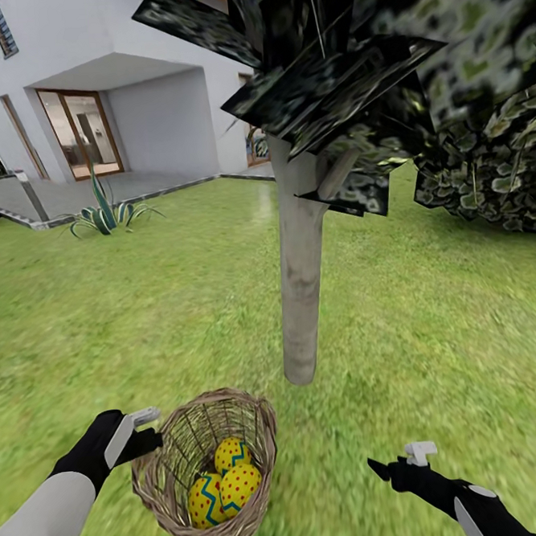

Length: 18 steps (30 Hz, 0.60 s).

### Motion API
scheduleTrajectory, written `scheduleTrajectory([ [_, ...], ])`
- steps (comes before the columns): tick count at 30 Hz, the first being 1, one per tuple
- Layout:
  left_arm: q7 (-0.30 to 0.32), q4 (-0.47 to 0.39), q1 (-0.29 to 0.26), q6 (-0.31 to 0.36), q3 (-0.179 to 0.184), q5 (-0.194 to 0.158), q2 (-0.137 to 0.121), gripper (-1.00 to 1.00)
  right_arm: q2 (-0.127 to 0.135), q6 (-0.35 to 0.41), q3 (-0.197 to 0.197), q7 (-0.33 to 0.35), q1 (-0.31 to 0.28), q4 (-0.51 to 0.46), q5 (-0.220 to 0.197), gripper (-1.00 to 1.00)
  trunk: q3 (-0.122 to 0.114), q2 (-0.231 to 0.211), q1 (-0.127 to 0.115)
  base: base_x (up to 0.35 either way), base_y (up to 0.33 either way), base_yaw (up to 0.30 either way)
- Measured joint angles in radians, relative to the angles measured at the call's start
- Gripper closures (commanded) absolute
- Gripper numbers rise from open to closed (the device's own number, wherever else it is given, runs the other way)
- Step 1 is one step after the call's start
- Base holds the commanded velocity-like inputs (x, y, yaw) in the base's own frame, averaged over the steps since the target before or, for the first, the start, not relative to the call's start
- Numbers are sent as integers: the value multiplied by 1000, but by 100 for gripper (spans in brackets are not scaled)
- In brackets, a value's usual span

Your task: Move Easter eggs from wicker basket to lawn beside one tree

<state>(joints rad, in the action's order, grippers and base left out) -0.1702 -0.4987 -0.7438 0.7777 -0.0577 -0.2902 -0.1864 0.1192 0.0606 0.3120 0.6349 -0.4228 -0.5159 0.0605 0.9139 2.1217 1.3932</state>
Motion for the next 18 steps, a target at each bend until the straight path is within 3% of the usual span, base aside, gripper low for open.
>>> scheduleTrajectory([
  [9,0,-18,0,0,-10,-3,0,-100,0,6,-2,3,0,-8,2,-100,-28,-63,-35,0,0,0],
  [13,0,-26,0,1,-61,-3,-1,-100,0,4,-3,2,0,-7,2,-100,-41,-91,-50,0,0,0],
  [18,0,-41,-1,3,-80,-2,-13,-100,1,4,-3,1,0,-8,2,-100,-56,-126,-69,0,0,0],
])
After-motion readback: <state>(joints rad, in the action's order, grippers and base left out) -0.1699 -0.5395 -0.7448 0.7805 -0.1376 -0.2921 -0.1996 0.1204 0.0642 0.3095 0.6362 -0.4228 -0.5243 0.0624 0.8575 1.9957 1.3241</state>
